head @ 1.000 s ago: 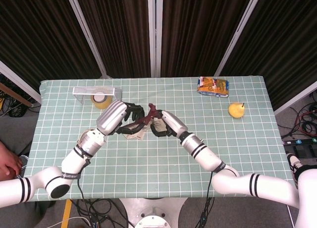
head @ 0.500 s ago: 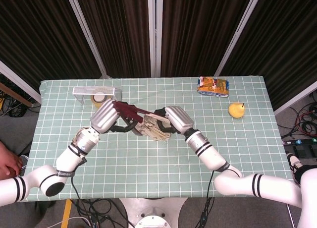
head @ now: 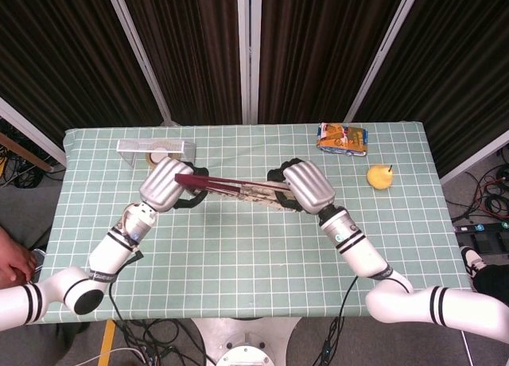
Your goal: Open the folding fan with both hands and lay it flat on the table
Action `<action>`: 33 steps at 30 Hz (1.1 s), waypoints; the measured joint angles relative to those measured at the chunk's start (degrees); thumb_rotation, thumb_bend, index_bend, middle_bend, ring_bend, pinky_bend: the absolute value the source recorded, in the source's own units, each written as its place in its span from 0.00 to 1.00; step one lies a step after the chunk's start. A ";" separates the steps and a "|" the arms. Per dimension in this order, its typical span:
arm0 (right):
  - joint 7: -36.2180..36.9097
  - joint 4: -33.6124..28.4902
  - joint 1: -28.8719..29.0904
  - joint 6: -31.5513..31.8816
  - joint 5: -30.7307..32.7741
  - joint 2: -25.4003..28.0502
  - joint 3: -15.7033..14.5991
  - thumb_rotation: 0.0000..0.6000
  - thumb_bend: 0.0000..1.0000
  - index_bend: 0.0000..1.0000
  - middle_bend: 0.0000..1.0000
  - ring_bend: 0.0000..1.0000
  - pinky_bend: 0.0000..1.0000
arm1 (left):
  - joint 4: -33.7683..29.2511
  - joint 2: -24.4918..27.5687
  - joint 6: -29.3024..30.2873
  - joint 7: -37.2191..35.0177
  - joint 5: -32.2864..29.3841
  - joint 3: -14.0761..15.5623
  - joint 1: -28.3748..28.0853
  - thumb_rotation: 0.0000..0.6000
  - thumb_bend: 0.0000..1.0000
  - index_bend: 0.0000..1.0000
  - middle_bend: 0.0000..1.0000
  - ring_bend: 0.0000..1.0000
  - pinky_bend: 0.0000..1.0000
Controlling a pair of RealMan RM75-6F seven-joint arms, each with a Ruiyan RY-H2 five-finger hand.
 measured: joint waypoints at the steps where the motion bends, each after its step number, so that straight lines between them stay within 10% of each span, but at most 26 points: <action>1: -0.53 -0.13 -0.12 0.23 -0.39 0.34 -0.11 1.00 0.67 0.78 0.59 0.45 0.39 | 0.07 0.00 0.05 1.21 -0.35 0.08 -0.03 1.00 0.39 0.62 0.69 0.64 0.75; 33: -24.75 -9.34 -8.24 10.92 -8.85 7.66 -7.29 1.00 0.65 0.69 0.55 0.36 0.19 | -3.33 -10.18 16.36 49.78 -13.27 3.84 -0.08 1.00 0.38 0.63 0.68 0.64 0.77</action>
